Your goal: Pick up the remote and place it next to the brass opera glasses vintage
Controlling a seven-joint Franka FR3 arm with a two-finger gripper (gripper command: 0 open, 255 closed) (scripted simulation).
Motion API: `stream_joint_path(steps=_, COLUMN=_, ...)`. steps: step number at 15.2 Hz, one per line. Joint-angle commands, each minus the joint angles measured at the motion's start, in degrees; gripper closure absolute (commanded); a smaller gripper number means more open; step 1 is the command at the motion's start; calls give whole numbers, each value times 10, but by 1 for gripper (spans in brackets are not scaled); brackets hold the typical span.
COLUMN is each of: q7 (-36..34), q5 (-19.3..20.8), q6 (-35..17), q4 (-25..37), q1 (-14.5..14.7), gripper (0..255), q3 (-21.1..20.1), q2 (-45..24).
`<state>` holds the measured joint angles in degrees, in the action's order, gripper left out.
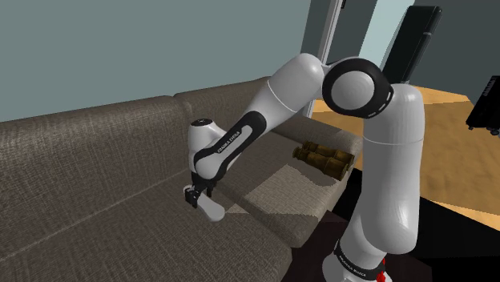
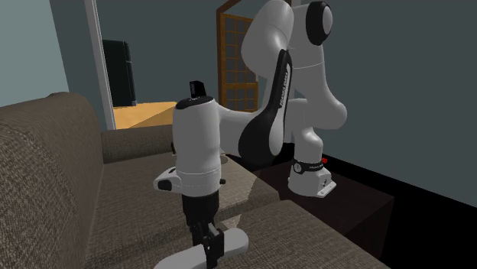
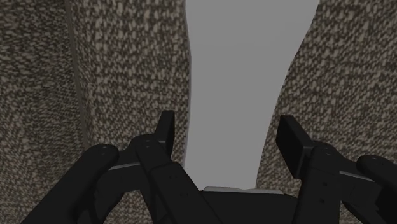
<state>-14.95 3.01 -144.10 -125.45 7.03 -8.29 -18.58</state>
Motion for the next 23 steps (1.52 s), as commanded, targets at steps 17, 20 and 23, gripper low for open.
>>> stream_joint_path(steps=17, q7=14, q5=-23, q6=120, q4=24, q1=-7, gripper=255, q3=-9, q2=96)
stream_joint_path(steps=20, q7=16, q5=-26, q6=141, q4=32, q1=-7, gripper=255, q3=-9, q2=110)
stream_joint_path(steps=23, q7=18, q5=-28, q6=163, q4=41, q1=-8, gripper=255, q3=-10, q2=123)
